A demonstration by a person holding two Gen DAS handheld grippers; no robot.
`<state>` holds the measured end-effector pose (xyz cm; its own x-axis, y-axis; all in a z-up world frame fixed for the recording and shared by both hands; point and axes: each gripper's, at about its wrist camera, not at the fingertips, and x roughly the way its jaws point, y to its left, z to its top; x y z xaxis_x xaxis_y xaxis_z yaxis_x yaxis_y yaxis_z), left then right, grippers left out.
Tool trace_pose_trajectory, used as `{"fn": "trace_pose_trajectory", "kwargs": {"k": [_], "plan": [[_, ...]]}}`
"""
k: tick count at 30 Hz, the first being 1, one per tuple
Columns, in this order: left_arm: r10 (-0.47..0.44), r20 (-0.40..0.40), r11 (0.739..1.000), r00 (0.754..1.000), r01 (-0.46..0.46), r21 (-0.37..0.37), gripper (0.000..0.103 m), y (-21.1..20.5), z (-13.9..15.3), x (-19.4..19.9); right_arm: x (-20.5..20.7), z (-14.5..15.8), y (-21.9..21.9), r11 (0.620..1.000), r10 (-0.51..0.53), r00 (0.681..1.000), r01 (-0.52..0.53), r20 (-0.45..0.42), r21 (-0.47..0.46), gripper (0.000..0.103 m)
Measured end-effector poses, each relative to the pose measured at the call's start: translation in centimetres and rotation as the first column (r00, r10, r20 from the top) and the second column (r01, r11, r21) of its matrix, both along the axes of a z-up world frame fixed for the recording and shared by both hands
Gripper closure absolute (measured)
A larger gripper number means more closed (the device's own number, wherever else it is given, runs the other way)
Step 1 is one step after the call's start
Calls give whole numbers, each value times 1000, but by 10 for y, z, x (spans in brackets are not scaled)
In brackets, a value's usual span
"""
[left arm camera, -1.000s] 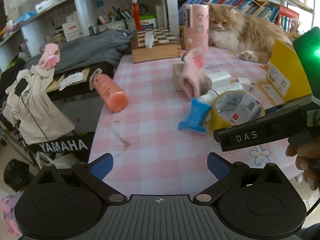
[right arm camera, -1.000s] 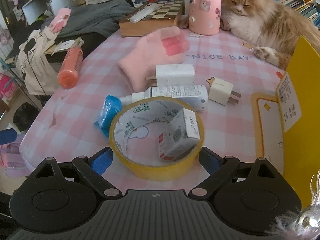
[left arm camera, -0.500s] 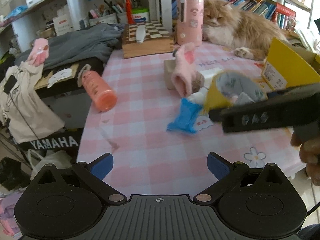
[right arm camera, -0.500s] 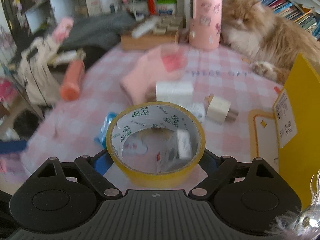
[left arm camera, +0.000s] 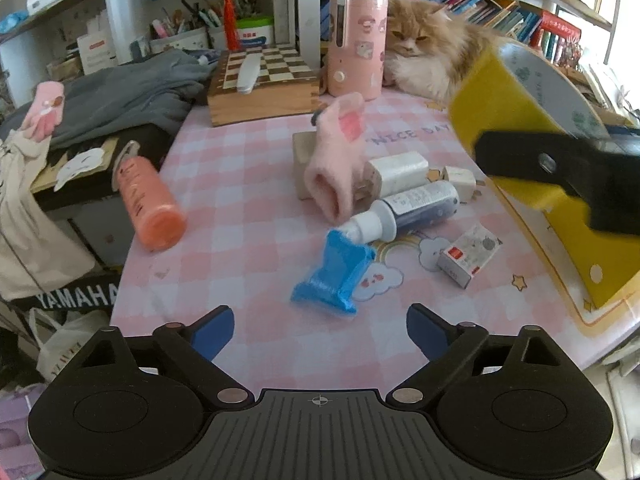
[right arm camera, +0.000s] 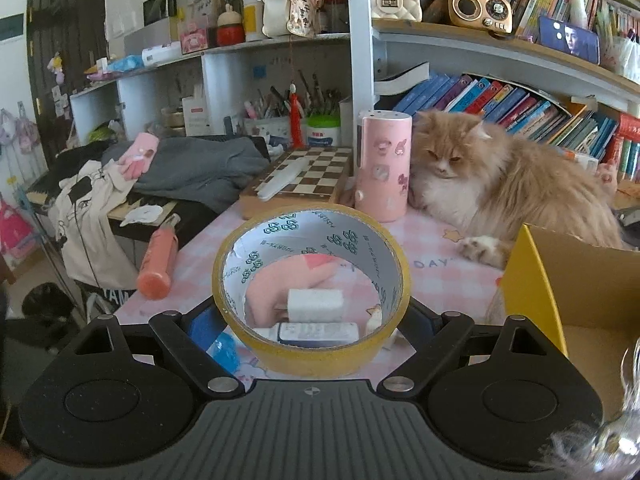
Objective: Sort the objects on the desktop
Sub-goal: 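Grasp the blue plastic piece with the left tool while the right tool holds the tape roll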
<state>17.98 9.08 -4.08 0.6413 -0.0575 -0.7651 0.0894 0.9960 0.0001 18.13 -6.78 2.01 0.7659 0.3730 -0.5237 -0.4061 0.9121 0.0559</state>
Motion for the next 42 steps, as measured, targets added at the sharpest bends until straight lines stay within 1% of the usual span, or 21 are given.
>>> {"fn": "trace_pose_trajectory", "kwargs": {"k": [3,5,8,10,15,18,20,21,22,23,25,29,37,42], "plan": [[-11,9,1000,1000,11,5,18,-3,-3,8,-4,-3,-4,1000,-6,1000,6,-6,-12,15],[-22,11,1000,1000,22,13,29,-5,-6,14,-6,-4,-6,1000,-8,1000,7,-10,-21,15],[-42,15,999,999,41,24,39,-10,-9,21,-11,-5,-10,1000,-11,1000,11,-11,-26,15],[-56,19,998,998,55,34,42,-12,-11,25,-13,-6,-13,999,-14,1000,14,-11,-31,15],[-100,-1,993,995,100,58,44,-20,-19,35,-18,-8,-18,999,-23,1000,22,-21,-42,15],[-108,2,993,994,108,55,50,-22,-20,35,-21,-9,-21,998,-29,999,28,-28,-48,15],[-112,2,993,994,111,40,60,-22,-19,34,-24,-10,-23,998,-35,999,33,-30,-52,15],[-112,1,993,994,112,29,63,-22,-19,33,-25,-10,-24,998,-38,999,36,-32,-52,15],[-112,1,993,994,112,23,71,-23,-18,32,-26,-11,-25,998,-41,999,39,-35,-53,15],[-112,1,993,994,112,25,74,-24,-18,30,-27,-11,-26,998,-44,998,42,-37,-53,15],[-96,8,995,995,96,28,76,-24,-17,28,-29,-12,-27,998,-47,998,45,-38,-52,15],[-43,40,999,998,44,-21,77,-16,-8,22,-31,-12,-28,998,-44,998,42,-35,-53,15],[-25,87,997,996,31,-72,77,-10,14,1,-45,-10,-29,998,-36,999,34,-24,-58,15],[-34,102,995,994,44,-93,77,-14,24,-18,-57,-7,-30,998,-32,999,32,-11,-53,15]]}}
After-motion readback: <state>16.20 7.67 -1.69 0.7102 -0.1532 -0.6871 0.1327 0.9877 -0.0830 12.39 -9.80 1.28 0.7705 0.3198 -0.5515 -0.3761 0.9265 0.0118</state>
